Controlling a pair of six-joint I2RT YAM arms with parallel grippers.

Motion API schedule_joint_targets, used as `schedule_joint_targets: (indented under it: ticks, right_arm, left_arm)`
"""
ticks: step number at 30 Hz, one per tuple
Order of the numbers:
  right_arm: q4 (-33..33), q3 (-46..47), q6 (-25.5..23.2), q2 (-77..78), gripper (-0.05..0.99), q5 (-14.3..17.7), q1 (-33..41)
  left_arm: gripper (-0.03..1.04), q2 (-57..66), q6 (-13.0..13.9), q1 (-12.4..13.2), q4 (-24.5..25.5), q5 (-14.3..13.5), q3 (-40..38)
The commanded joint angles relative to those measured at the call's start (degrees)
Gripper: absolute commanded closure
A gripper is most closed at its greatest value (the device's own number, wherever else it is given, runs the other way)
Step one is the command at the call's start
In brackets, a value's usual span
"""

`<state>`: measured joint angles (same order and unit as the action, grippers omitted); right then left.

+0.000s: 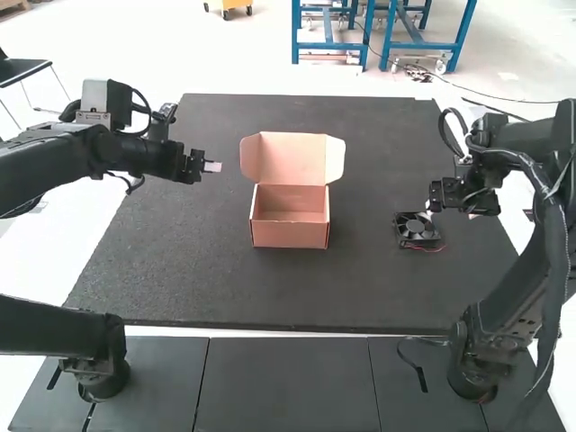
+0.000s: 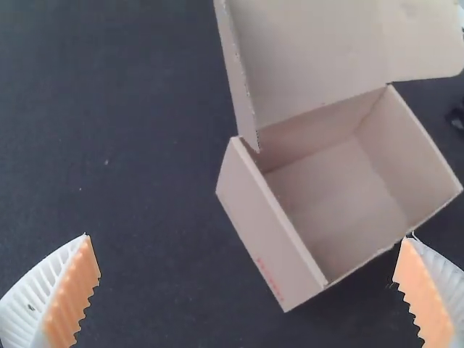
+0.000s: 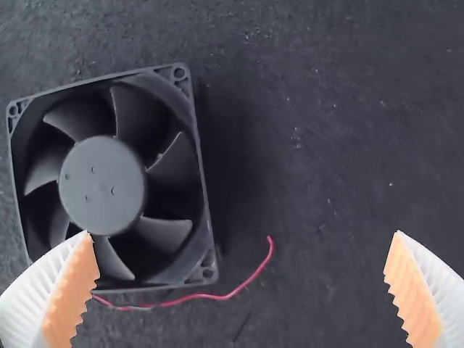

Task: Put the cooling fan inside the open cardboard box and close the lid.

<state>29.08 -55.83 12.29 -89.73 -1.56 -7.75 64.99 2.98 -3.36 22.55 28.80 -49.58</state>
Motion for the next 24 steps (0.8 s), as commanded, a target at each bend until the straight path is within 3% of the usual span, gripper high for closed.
schedule_joint_targets:
  ticks: [1, 12, 24]
  right_arm:
    - [0.01, -2.70, -1.57, -1.41, 0.03, -0.90, -0.34]
    - [-0.69, -4.81, -3.51, -6.07, 0.04, 0.07, -0.34]
    - [-0.78, -7.01, -3.24, -10.46, 0.04, 4.11, -1.13]
  left_arm:
    - [0.05, -3.38, 0.71, -0.86, 0.83, 2.49, -1.92]
    - [0.05, -7.07, -0.96, -3.50, 1.89, 2.67, -1.13]
    - [0.05, -7.07, -1.93, -3.32, 0.75, 2.67, -1.31]
